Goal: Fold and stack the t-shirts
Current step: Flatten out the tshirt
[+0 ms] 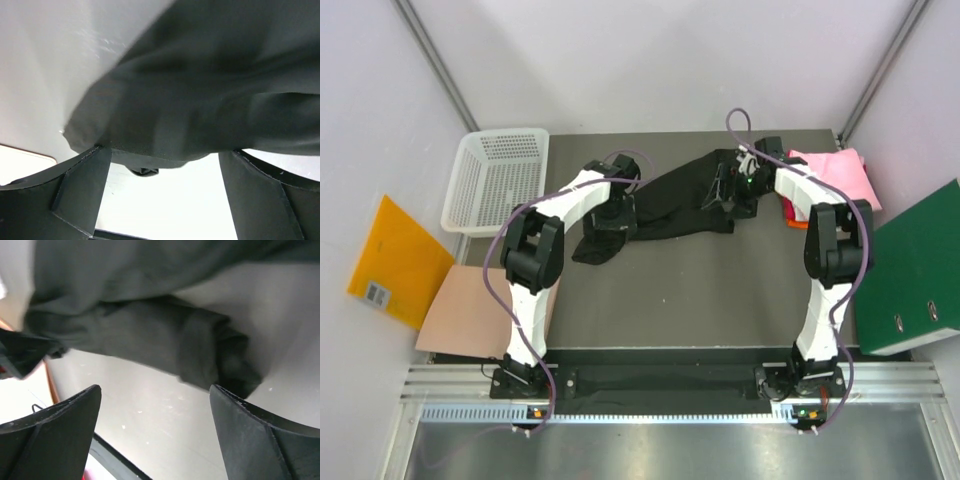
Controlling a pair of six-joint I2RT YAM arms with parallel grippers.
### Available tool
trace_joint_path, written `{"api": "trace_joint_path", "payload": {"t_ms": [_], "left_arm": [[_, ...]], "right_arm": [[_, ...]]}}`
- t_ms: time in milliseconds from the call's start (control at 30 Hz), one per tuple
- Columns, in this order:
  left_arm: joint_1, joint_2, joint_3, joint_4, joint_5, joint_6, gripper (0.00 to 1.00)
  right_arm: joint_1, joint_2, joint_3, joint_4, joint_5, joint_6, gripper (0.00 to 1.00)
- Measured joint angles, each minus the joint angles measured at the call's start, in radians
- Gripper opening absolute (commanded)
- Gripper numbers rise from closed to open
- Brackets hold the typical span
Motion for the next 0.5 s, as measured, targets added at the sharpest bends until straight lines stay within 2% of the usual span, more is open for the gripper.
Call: {"api": "trace_joint_path", "payload": {"t_ms": [167, 200, 300, 333, 367, 500], "left_arm": [[0.001, 0.011, 0.049, -0.016, -0.041, 0.000, 0.92], [0.001, 0.011, 0.049, -0.020, -0.045, 0.000, 0.92], [0.001, 0.012, 0.049, -0.034, -0.052, 0.000, 0.91], [0.000, 0.012, 0.049, -0.037, -0.056, 0.000, 0.93], [0.000, 0.012, 0.049, -0.039, -0.061, 0.000, 0.94], [0.001, 0.021, 0.050, -0.048, -0.082, -0.002, 0.96]], "right_arm": [[0.000, 0.064, -0.024, -0.003, 0.026, -0.001, 0.82], [0.000, 0.074, -0.024, 0.001, 0.031, -0.002, 0.78], [0.000, 0.101, -0.023, 0.017, 0.032, -0.009, 0.46], [0.000, 0.116, -0.018, 0.019, 0.027, -0.009, 0.16], [0.000, 0.129, -0.013, 0.022, 0.024, -0.016, 0.00], [0.004, 0.165, -0.011, 0.028, 0.005, -0.013, 0.00]]}}
